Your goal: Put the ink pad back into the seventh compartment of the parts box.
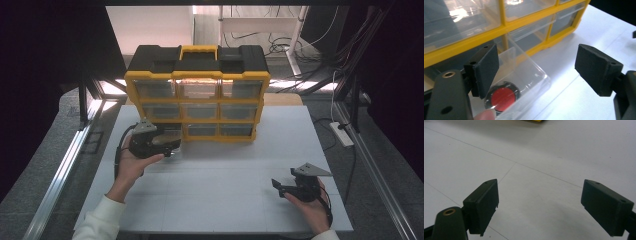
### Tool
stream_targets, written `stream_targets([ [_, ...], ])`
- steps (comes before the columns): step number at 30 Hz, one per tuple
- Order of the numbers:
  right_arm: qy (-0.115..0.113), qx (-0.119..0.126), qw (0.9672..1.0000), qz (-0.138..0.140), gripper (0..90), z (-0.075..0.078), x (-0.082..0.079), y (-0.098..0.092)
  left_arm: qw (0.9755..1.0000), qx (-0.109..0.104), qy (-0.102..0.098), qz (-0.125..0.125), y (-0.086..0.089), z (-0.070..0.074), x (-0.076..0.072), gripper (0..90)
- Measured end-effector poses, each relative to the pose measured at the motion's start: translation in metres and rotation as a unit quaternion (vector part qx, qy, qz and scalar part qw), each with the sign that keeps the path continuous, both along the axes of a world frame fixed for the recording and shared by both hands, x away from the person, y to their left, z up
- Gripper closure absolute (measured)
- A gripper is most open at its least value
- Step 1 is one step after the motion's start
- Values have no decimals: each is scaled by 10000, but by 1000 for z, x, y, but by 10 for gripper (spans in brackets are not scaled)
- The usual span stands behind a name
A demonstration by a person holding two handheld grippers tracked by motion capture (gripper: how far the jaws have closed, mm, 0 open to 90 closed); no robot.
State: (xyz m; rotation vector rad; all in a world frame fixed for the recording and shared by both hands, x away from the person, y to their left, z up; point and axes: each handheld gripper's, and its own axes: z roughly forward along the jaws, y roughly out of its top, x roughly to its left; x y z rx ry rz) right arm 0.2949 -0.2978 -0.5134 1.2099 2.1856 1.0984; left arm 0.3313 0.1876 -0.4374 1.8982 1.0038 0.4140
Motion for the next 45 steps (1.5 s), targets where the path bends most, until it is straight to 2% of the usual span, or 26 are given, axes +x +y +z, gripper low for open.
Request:
stream_targets([
  [6,0,-1,10000,-2,149,0,0,0,9999,97,-25,-76,-7,-2,-6,204],
  [10,-12,-14,10000,-17,150,1,-1,0,9996,159,-49,-241,-16,-3,-11,206],
  [21,-2,24,10000,-19,150,0,-2,-1,9988,122,-30,-474,-28,-3,-20,210],
  [26,-44,49,10000,6,149,1,-3,-2,9983,89,23,-572,-31,-8,-28,213],
  [34,-113,65,9998,124,149,2,-5,0,9981,91,48,-605,-28,-18,-42,220],
  [38,-122,100,9997,174,148,2,-5,0,9982,90,136,-570,-20,-30,-52,221],
  [45,-148,59,9996,237,149,1,-6,1,9984,95,225,-516,-14,-41,-58,221],
])
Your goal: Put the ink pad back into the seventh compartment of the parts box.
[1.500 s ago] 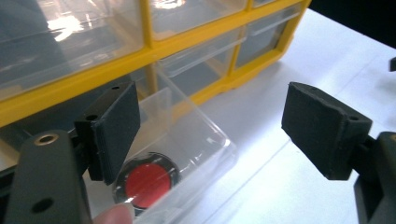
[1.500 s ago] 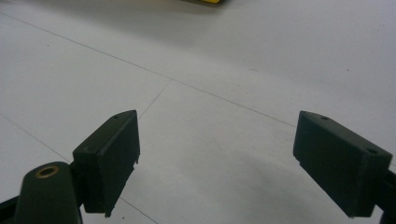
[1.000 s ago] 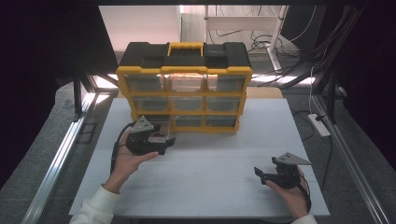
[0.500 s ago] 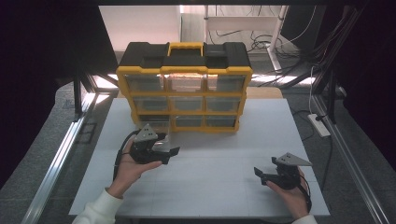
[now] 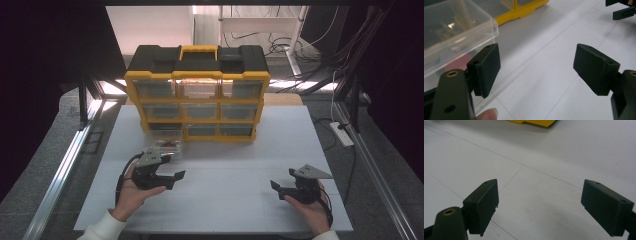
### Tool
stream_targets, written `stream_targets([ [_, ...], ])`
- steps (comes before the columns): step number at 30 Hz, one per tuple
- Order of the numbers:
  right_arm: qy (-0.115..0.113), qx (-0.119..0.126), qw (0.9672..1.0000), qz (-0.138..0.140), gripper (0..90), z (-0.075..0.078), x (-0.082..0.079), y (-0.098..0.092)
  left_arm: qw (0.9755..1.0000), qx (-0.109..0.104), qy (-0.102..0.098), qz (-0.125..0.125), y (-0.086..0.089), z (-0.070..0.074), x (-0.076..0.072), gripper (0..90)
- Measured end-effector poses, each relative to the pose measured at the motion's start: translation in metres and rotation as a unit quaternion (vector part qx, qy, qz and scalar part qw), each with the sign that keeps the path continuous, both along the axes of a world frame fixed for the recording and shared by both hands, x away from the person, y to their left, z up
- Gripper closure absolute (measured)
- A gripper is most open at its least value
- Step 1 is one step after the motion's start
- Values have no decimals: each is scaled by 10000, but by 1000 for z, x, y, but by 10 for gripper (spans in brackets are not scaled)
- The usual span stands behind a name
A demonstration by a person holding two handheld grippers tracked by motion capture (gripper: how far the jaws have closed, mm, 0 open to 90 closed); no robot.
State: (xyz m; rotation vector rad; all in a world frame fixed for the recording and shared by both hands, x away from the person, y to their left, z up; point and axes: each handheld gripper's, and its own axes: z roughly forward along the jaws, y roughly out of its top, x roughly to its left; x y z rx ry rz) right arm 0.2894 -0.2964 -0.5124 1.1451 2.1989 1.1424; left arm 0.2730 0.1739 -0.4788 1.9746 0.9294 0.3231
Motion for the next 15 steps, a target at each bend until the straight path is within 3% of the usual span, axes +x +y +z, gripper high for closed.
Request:
stream_targets([
  [5,1,16,10000,21,149,-1,-1,0,9999,65,141,47,4,-14,-3,219],
  [15,-21,-1,10000,14,148,-1,-1,0,9998,89,171,92,5,-17,-1,213],
])
